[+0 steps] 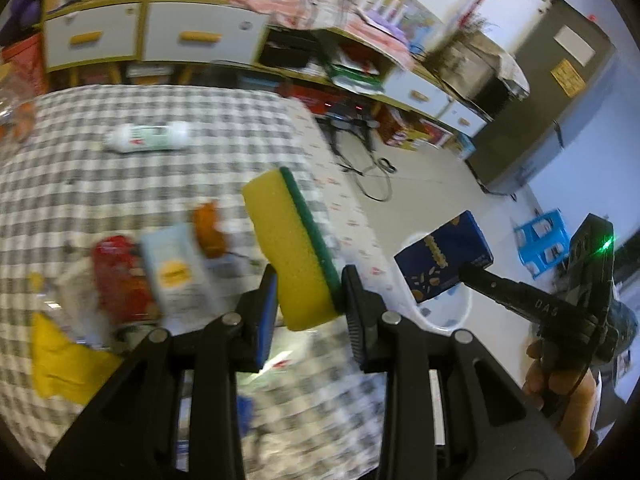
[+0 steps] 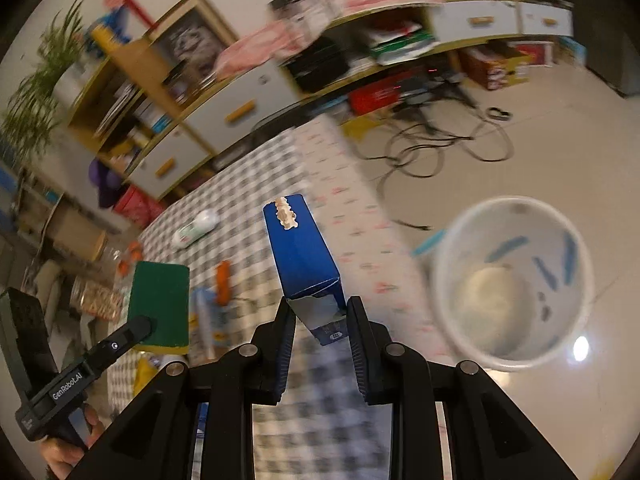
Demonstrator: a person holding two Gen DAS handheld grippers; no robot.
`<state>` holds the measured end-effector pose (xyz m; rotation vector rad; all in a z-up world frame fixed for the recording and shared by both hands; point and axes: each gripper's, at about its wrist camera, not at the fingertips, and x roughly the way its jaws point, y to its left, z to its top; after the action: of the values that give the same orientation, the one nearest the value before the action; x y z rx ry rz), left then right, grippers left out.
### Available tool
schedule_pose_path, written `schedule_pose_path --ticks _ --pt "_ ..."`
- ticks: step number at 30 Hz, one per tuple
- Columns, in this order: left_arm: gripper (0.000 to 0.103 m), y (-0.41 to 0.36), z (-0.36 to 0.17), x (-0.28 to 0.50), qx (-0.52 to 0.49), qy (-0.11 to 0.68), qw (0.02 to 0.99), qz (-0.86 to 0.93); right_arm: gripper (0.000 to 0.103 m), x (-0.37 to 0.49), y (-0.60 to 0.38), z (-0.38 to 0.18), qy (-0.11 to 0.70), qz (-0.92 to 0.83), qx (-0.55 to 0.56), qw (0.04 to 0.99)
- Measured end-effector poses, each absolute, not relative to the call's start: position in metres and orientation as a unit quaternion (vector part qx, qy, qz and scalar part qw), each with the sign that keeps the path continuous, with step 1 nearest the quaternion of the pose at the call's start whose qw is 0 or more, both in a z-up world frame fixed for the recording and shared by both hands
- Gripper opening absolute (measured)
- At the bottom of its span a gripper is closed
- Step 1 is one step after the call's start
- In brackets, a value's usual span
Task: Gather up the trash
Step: 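Carry sponge and blue box over the white bin and open both tools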
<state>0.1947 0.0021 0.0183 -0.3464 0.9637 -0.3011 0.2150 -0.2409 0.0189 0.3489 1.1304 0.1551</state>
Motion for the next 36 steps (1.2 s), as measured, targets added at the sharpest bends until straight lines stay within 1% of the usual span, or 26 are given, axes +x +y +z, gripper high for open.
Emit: schedule_pose_path --ticks 8,14,18,21,22,23,25,33,34,35,36 --pt "0.033 -0.066 0.008 0.205 -0.144 0.458 0.854 -0.203 0.027 0.193 -0.32 0.02 0.524 0.0 0.202 0.828" --pt "0.033 -0.111 -0.005 0.213 -0.128 0.456 0.847 -0.243 0.027 0.183 -0.35 0.014 0.523 -0.027 0.205 0.827" --pt "0.033 -0.134 -0.017 0.218 -0.117 0.457 0.842 -0.263 0.03 0.179 -0.365 0.006 0.533 -0.05 0.196 0.822" --pt "0.033 -0.145 -0.022 0.222 -0.113 0.457 0.838 -0.273 0.036 0.175 -0.377 0.004 0.54 -0.059 0.202 0.815" --pt "0.033 -0.15 -0.024 0.223 -0.11 0.458 0.837 -0.277 0.042 0.172 -0.381 0.005 0.54 -0.061 0.201 0.815" --pt "0.033 -0.154 -0.026 0.224 -0.108 0.459 0.836 -0.279 0.054 0.168 -0.385 0.006 0.538 -0.064 0.2 0.816" --pt "0.033 -0.162 -0.03 0.225 -0.101 0.462 0.834 -0.284 0.061 0.163 -0.392 0.011 0.531 -0.071 0.198 0.821" --pt "0.034 -0.181 -0.04 0.225 -0.075 0.465 0.835 -0.286 0.061 0.148 -0.411 0.013 0.535 -0.083 0.185 0.82" --pt "0.037 -0.182 -0.039 0.224 -0.072 0.462 0.837 -0.284 0.061 0.146 -0.414 0.013 0.536 -0.085 0.183 0.82" --pt "0.053 -0.183 -0.04 0.225 -0.069 0.467 0.836 -0.279 0.061 0.145 -0.415 0.012 0.537 -0.086 0.182 0.82" --pt "0.079 -0.184 -0.042 0.226 -0.066 0.475 0.835 -0.272 0.061 0.143 -0.418 0.012 0.537 -0.088 0.18 0.819"
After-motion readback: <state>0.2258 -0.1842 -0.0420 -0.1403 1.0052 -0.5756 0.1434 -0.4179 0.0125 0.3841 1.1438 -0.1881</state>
